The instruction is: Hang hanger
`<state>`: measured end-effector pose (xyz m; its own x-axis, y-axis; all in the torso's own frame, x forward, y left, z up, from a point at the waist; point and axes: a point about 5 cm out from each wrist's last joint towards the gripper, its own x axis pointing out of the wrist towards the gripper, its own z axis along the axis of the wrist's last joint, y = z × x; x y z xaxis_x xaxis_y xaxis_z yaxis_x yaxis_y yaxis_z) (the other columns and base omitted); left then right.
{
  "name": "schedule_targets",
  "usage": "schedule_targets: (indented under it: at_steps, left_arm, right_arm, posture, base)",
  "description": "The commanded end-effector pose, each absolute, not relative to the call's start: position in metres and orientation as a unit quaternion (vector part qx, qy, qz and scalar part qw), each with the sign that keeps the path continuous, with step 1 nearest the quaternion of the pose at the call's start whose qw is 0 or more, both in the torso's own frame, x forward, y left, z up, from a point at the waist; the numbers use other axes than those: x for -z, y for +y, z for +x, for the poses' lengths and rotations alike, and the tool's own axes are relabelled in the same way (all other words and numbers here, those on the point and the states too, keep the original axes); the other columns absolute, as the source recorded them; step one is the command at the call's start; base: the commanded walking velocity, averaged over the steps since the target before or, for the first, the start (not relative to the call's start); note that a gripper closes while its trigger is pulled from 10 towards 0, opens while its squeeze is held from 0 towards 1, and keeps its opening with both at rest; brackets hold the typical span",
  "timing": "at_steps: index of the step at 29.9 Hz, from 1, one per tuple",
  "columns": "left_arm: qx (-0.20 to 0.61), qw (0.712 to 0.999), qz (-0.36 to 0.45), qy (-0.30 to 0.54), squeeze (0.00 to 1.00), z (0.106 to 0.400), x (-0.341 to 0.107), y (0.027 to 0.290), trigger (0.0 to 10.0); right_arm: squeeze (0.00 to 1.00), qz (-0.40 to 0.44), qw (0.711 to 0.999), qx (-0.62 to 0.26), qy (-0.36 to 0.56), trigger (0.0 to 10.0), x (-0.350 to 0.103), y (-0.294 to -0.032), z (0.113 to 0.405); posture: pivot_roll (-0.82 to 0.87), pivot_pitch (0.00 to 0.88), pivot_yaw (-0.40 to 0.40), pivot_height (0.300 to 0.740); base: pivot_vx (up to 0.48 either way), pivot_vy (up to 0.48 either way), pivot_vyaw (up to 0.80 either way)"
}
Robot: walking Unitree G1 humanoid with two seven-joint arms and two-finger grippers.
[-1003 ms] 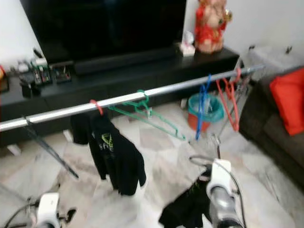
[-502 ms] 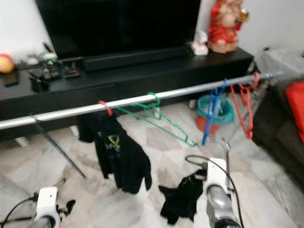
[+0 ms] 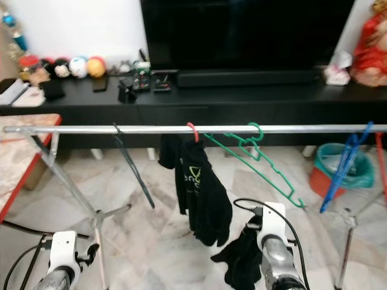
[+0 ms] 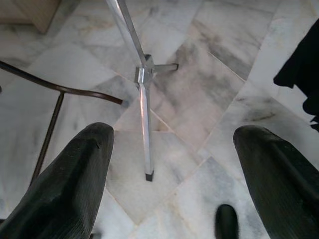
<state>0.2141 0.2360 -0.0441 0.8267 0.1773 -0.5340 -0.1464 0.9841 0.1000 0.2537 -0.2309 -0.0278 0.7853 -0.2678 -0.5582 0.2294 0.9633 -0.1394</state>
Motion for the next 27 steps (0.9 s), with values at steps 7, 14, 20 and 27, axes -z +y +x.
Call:
schedule_targets:
  at_steps: [7,14,20,27]
  left_arm:
    - [-0.077,0.959,0.041,0.271,0.0,0.2162,0.0404,0.2335,10.0]
    - [-0.075,0.958,0.044,0.273,0.0,0.2157,0.0407,0.234,10.0]
    - [-0.077,0.957,0.047,0.275,0.0,0.2148,0.0411,0.2353,10.0]
    - [-0.078,0.957,0.048,0.276,0.0,0.2144,0.0416,0.235,10.0]
  right_arm:
    - [0.0,-0.031,0.947,0.137,0.29,10.0,0.0237,-0.2323,0.258]
    - [0.0,-0.031,0.946,0.138,0.29,10.0,0.0237,-0.2326,0.258]
    - [0.0,-0.031,0.947,0.136,0.29,10.0,0.0236,-0.2324,0.2582]
    - [0.0,-0.031,0.946,0.137,0.291,10.0,0.0235,-0.2328,0.2583]
  posture:
    - [-0.04,0.0,0.014,0.74]
    - [-0.03,0.0,0.013,0.74]
    - [-0.04,0.0,0.014,0.74]
    - [-0.04,0.0,0.012,0.74]
  base:
    - [0.0,0.0,0.0]
    - [0.0,-0.16,0.0]
    - [0.0,-0.356,0.0]
    - [0.0,-0.407,0.0]
